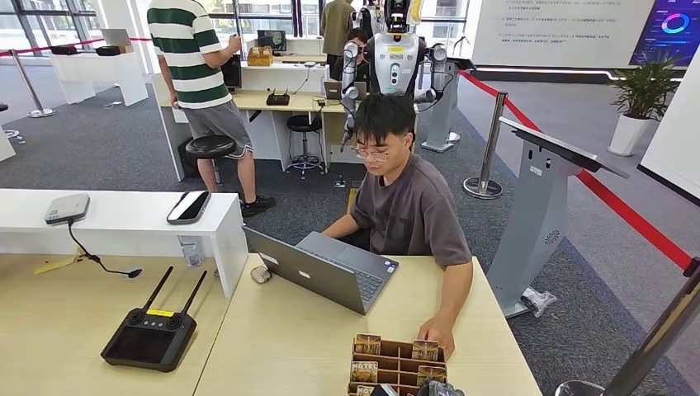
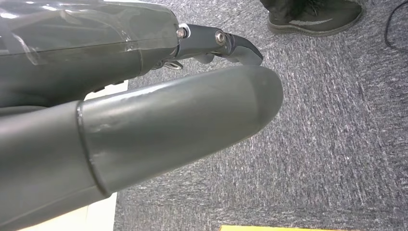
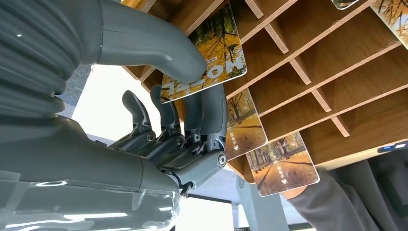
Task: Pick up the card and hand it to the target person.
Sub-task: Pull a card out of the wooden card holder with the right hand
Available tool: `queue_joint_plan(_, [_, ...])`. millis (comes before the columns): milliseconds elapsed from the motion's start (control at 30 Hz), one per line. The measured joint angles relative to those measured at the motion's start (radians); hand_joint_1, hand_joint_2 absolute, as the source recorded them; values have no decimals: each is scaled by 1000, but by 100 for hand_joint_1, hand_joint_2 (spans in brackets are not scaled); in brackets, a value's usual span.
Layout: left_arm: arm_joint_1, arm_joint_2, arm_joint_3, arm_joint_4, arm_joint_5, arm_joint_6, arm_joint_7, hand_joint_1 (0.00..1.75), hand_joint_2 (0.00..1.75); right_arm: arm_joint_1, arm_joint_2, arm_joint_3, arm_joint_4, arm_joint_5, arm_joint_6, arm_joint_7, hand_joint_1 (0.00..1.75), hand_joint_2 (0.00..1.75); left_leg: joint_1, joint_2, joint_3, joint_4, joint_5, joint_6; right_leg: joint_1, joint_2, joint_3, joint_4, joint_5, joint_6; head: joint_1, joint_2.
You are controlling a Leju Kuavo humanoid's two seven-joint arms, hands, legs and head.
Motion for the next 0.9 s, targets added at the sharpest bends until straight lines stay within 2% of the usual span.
queue_joint_plan(333, [0,0,0,0,-1,2,0,0,0,-6,0,0,7,5,-3,-1,144,175,0,0,0,0,0,0,0,0,0,0,0,0,0,0])
queue_joint_plan(600, [0,0,0,0,-2,2,0,0,0,-10,-1,1,8,18,-1,0,162,175,0,0,0,0,0,0,0,0,0,0,0,0,0,0])
queue_joint_plan(900, [3,0,0,0,-2,3,-5,0,0,-18,-44,-1,-92,73,31,17,163,175,0,0,0,0,0,0,0,0,0,0,0,0,0,0])
